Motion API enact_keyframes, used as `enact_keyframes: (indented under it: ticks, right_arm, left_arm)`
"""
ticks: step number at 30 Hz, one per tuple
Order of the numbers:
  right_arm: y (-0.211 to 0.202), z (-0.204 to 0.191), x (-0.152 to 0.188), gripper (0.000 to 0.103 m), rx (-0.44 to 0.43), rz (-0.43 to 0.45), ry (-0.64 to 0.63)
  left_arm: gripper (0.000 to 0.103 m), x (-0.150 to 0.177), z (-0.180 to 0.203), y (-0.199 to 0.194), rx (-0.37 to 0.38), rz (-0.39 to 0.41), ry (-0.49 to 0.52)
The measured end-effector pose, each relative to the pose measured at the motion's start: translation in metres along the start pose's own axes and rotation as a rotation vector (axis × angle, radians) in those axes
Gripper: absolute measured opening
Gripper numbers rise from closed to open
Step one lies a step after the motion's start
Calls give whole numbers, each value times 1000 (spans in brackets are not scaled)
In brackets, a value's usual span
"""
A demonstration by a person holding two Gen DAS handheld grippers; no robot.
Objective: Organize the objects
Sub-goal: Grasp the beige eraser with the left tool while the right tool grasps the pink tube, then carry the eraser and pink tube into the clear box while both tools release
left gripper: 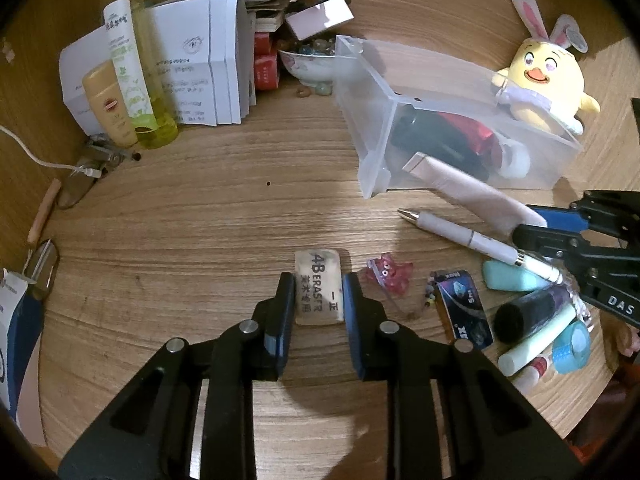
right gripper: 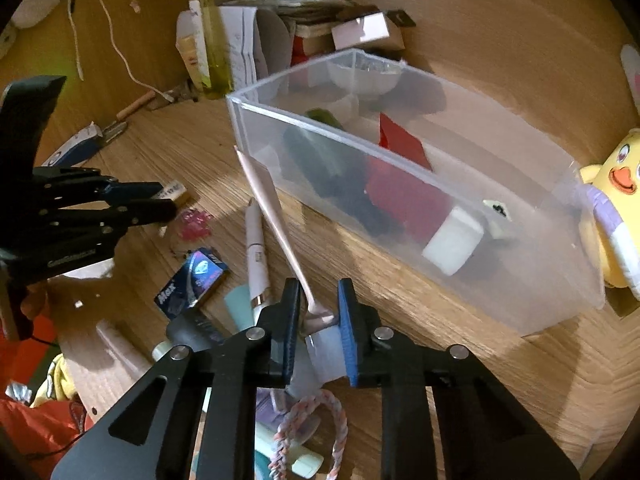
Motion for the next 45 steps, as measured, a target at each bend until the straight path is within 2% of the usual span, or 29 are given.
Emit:
enact_keyframes:
  ticks: [10, 15, 26, 45]
  right_arm:
    - [-36, -2, 0, 16, -17, 105, 20]
    - [-58, -4, 2, 16, -33, 169, 42]
    - [-93, 9, 8, 16, -13, 263, 98]
    - [-90, 74, -8, 16, 71, 297, 241]
  left_arm:
    - [23, -3, 2, -17, 42, 31, -37]
    - [23, -6, 9, -32, 63, 66, -31]
    - [23, -15, 32, -52, 99, 118, 12]
    - [23, -82, 67, -60, 129, 210, 81]
Point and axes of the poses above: each gripper's, at about its wrist camera, not at the fingertips, and y roughly the way its jaws point, z to its right, x to its underside, the point moved 2 cm from there along y, roughly the way its jaws point, and after that the axes turned 9 degrees about -z, right-handed, at the moved point
